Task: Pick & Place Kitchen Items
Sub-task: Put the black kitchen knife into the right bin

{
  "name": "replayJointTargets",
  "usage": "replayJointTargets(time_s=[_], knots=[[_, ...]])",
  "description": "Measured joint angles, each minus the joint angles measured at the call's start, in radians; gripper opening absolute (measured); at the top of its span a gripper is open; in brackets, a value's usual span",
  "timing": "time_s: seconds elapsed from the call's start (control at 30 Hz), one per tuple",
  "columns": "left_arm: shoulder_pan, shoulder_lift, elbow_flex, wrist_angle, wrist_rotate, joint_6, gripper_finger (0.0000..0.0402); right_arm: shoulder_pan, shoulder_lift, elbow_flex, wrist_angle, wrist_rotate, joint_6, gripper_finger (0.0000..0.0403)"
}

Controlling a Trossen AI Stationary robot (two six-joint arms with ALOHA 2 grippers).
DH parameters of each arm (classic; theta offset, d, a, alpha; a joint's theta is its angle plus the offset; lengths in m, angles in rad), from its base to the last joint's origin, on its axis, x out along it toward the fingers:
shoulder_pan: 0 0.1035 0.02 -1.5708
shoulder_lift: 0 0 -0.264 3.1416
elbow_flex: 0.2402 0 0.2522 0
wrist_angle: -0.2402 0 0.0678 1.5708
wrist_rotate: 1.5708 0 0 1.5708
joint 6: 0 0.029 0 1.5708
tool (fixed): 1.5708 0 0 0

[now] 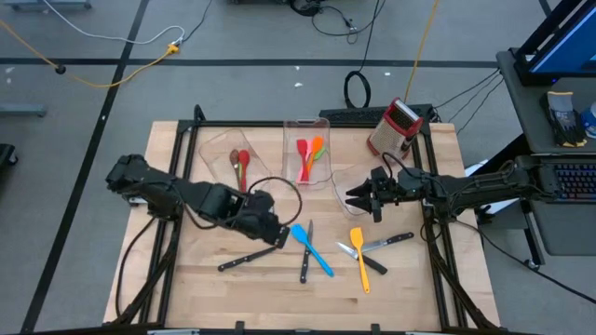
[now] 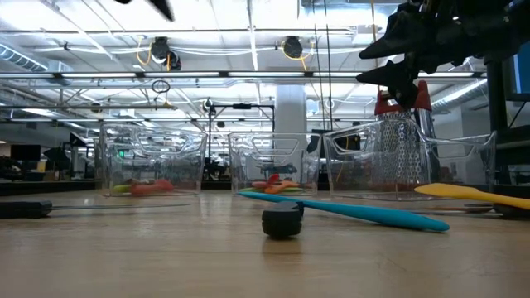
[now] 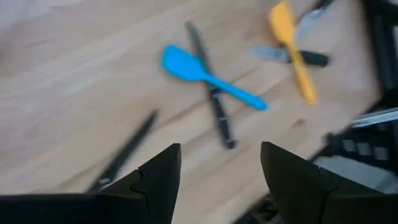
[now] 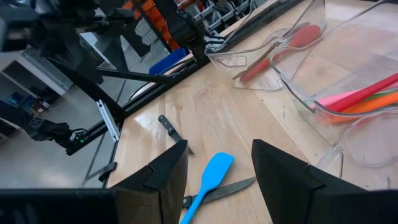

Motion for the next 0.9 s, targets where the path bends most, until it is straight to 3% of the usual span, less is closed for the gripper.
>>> replayJointTargets(time_s=[0.17,0.37,0.67,0.9], knots=[[-0.044,0.000,0.000,-0.222,-0.023,0.014,0.0225,0.000,0.000,0.000,0.000,0.000,0.000,0.0171],[-0.099,0.000,0.000,-0.433,-0.080,0.156,0.0225,0.000,0.000,0.000,0.000,0.000,0.000,0.0171],[-0.180,0.000,0.000,-0.461,-0.108,0.412,0.0225,0.000,0.000,0.000,0.000,0.000,0.000,0.0171],[-0.255,0.000,0.000,-0.462,-0.172,0.437,0.0225,0.000,0.000,0.000,0.000,0.001,0.001,0.0171]])
